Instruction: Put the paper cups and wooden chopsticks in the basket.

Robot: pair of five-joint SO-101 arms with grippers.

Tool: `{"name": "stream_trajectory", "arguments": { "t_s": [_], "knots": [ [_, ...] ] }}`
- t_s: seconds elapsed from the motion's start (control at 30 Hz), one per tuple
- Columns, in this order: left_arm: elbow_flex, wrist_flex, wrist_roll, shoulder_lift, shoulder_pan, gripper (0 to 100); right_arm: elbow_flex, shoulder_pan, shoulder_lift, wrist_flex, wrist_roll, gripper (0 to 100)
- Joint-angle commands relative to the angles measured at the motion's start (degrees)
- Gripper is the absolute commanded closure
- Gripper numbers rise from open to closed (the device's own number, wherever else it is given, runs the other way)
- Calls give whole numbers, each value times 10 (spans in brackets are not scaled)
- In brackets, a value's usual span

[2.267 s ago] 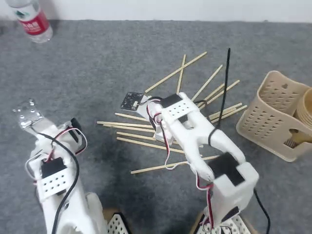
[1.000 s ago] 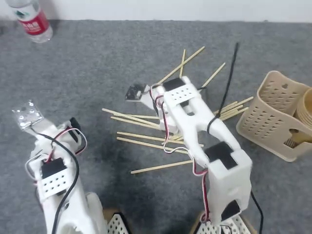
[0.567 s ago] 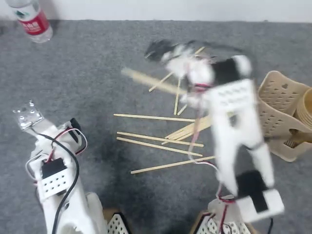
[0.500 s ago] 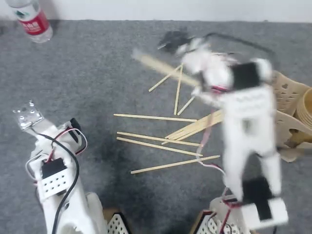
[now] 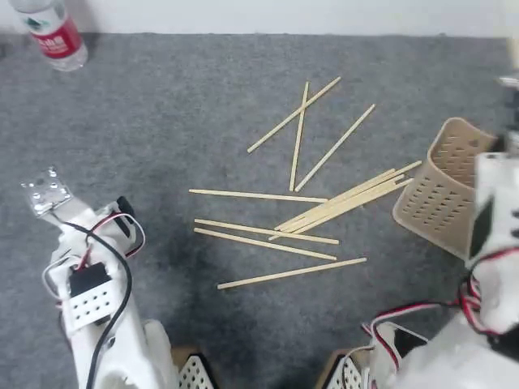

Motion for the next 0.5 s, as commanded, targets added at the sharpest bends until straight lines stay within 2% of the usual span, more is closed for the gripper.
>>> {"name": "stream_trajectory", "arguments": {
  "t_s": [0.0,0.23,0.37,0.47],
  "knots": [
    [1,-10,4,-10,2,805,78,49,-31,-53,-73,992],
    [1,-10,4,-10,2,805,381,20,-249,-189,-124,992],
    [1,-10,4,-10,2,805,584,21,-389,-360,-121,992],
    [1,-10,3,-10,4,805,697,50,-438,-492,-126,992]
  ]
}}
